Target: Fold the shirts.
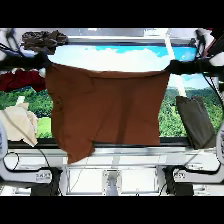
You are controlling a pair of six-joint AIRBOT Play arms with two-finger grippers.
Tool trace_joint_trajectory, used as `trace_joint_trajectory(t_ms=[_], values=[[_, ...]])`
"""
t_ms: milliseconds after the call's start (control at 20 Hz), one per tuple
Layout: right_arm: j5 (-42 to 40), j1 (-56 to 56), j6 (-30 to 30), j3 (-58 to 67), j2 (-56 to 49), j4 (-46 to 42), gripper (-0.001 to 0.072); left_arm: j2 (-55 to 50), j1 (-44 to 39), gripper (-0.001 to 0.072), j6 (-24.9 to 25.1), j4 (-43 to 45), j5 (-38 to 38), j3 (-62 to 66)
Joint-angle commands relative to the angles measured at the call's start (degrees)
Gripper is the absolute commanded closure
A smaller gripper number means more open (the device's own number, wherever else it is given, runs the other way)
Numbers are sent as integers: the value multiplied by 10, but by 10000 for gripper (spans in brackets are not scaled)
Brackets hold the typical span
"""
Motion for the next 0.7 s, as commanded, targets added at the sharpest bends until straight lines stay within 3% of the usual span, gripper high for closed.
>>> trace_joint_trajectory(t_ms=[0, 200, 400, 500, 650], values=[[-88, 25, 44, 0, -87, -54, 684, -99, -9, 696, -21, 19, 42, 1], [-80, 25, 41, 1, -86, -69, 684, -101, -9, 695, -12, 73, 5, 2], [34, 26, 41, 0, -86, -120, 685, -102, -10, 695, 25, 94, -120, -8], [73, 25, 41, -17, -86, -136, 685, -102, -10, 695, 27, 106, -132, -27], [66, 28, 41, -73, -86, -118, 684, -103, -10, 695, 27, 105, -123, -66]])
